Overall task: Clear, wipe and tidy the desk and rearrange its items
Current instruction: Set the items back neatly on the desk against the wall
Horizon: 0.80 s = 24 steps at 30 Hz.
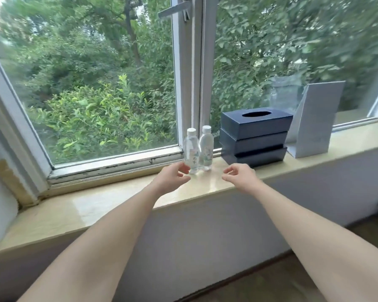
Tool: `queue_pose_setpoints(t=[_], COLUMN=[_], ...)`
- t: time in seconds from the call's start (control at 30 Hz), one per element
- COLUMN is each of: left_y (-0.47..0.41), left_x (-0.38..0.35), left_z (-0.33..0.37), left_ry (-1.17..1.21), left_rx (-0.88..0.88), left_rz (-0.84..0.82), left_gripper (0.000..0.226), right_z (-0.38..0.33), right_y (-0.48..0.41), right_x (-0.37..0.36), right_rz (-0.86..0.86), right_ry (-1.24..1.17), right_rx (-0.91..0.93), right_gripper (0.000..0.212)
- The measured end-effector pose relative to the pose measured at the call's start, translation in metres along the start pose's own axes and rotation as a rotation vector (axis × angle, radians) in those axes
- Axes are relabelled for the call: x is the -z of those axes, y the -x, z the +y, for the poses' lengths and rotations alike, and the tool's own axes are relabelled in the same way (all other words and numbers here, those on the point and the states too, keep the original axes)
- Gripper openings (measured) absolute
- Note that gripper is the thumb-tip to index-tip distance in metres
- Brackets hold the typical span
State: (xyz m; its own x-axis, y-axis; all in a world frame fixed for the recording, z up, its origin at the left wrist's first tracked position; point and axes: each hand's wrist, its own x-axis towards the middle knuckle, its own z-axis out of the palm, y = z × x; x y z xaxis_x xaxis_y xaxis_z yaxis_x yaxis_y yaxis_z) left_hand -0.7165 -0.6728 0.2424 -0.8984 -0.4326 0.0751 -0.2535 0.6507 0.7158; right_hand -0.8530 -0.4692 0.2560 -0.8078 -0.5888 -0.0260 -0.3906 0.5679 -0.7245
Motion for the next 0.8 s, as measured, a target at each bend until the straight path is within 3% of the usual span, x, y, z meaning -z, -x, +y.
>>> queue_pose_setpoints(t=[0.23, 0.43, 0.7, 0.8], left_y=[-0.055, -0.097, -0.137, -0.147], left_x=[-0.027, -0.015, -0.009, -0.013], left_z=[-0.001, -0.023, -0.03, -0.033], left_ry=[-0.064, -0.219, -0.238, -0.18], left_rx=[0.003, 0.134, 0.236, 0.244], left_rz=[-0.07, -0.07, -0.017, -0.057], left_gripper=[0.033, 0.042, 0.025, 0.046], right_z=[0.026, 0.022, 0.012, 0.017], right_y=[-0.023, -0.088, -0.176, -0.199], right_x=[0.004, -0.003, -0.014, -0.015], right_rz=[0.025, -0.032, -0.224, -0.284], right_ry=[0.01, 0.003, 0.025, 0.042], right_rx=[-0.093, -0.038, 0.067, 0.088], right_gripper=[0.022, 0.026, 0.044, 0.048])
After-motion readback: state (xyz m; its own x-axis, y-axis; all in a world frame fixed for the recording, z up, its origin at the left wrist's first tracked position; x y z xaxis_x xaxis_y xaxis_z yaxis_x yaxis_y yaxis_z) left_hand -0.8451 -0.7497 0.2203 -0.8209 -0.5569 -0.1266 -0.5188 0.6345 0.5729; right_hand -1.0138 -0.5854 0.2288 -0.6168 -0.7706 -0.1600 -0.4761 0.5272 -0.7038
